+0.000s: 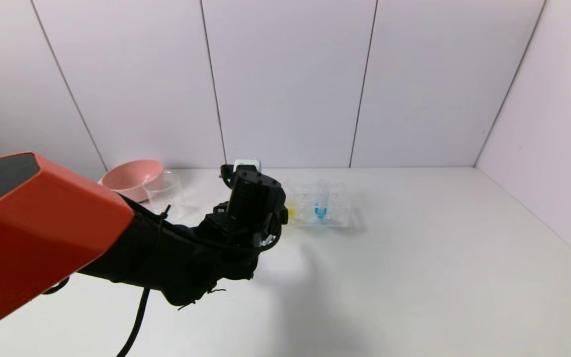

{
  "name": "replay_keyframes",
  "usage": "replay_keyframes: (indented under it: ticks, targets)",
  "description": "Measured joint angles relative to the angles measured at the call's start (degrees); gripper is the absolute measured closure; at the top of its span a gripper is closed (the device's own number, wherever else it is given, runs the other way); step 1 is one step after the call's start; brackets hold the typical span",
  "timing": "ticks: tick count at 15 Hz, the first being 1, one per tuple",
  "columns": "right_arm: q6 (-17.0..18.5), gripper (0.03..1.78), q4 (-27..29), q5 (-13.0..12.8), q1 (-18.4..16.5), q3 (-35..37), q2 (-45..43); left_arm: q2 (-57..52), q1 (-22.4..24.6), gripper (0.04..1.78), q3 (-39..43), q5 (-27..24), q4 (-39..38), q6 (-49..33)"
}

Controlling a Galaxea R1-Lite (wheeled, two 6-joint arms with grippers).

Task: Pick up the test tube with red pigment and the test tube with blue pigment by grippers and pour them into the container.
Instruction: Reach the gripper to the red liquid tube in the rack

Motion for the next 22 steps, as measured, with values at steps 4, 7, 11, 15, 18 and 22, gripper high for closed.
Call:
replay_keyframes:
  ticks: [4,7,11,15,18,22]
  targets:
    - [0.0,0.04,0.0,0.0,0.0,0.0,0.0,4.2,2.7,0.06,-2.8,-1.0,-3.7,2.6]
    - [0.0,0.04,0.0,0.0,0.0,0.0,0.0,6.2,3.8,0.06,-3.9,-2.4,-6.4,4.4]
    - [0.0,0.04,0.0,0.0,0.0,0.0,0.0,7.4,4.1,0.06,-4.3,-3.0,-9.0,5.4]
    - [0.0,0.04,0.0,0.0,0.0,0.0,0.0,7.6,4.3,0.23,-4.4,-2.9,-9.2,5.5]
    - [0.0,0.04,0.0,0.0,0.0,0.0,0.0,7.6,4.3,0.63,-4.4,-2.9,-9.3,5.4]
    - [0.0,0.04,0.0,0.0,0.0,0.0,0.0,7.6,4.3,1.32,-4.3,-2.9,-9.3,5.1]
